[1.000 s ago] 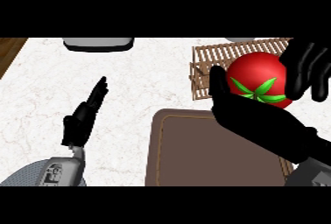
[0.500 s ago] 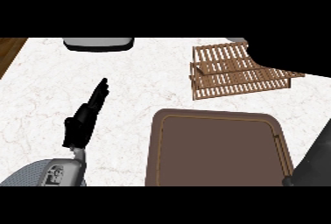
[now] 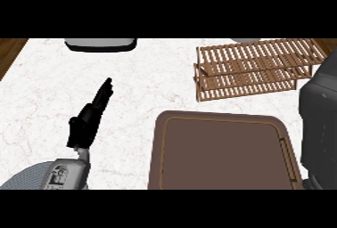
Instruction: Pick the tomato from the tray and place it in the tiered shelf
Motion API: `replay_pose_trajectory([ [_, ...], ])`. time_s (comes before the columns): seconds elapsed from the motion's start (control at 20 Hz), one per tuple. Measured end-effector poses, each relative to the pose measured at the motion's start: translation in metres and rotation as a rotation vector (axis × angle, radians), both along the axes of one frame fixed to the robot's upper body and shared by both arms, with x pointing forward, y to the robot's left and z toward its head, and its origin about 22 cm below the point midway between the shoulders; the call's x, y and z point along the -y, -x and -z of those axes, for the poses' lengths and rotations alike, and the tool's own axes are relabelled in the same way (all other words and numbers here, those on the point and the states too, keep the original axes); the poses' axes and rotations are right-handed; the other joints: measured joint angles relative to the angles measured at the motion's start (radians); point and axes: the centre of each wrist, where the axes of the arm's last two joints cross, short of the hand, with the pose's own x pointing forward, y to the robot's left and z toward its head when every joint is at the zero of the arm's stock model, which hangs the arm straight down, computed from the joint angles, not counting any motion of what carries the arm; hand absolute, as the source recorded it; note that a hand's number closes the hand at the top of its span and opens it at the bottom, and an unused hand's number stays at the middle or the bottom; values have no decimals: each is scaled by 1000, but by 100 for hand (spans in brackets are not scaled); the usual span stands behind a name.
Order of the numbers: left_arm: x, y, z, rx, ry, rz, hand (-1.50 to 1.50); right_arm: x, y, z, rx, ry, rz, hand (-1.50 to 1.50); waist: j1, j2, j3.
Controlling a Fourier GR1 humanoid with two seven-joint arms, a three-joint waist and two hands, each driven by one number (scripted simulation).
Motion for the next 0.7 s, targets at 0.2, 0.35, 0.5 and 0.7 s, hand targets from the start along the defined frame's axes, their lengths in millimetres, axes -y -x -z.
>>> replay_pose_trajectory([
  [0.2,-1,2,-3,1,-3,-2,0,1,-24,17,29,44,-18,150,4,1,0],
  [0.35,-10,2,-3,2,-7,-1,0,8,-38,25,45,23,-8,150,3,1,0],
  [0.5,-10,2,0,5,-3,1,0,15,-43,29,103,-119,-69,150,6,3,1],
  [0.7,-9,1,-2,8,-6,0,0,30,-60,37,141,-198,-108,150,6,2,1],
])
